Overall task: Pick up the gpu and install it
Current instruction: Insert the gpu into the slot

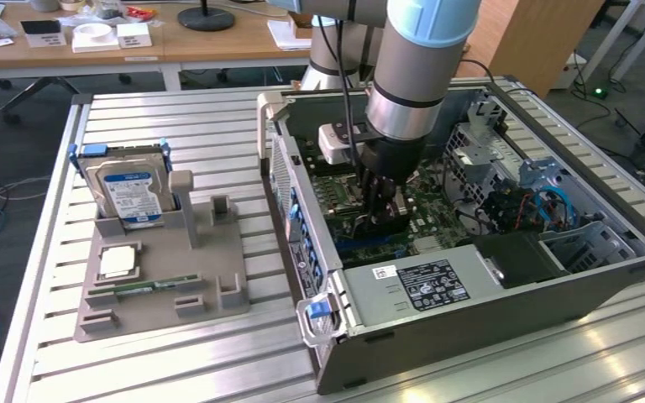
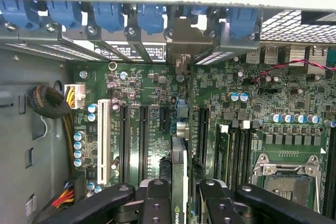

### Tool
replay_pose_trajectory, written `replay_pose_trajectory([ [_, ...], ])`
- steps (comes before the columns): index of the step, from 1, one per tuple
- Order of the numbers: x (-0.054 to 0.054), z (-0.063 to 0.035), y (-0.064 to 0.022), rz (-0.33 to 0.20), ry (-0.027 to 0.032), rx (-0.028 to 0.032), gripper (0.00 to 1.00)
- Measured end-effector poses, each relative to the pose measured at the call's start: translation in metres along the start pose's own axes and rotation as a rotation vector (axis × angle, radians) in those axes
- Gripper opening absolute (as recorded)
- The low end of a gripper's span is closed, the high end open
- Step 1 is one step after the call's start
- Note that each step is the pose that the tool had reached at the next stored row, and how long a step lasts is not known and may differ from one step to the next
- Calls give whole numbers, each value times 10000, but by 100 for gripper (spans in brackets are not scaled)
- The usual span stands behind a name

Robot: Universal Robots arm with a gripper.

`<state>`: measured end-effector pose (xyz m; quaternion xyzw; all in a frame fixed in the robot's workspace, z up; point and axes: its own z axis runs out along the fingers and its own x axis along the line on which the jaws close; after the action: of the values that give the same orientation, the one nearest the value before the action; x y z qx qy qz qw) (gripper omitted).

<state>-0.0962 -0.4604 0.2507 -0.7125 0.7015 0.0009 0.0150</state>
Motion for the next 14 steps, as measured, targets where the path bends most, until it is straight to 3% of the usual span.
replay_pose_trajectory([
  [14,-4,0,1,38,4,0,25],
])
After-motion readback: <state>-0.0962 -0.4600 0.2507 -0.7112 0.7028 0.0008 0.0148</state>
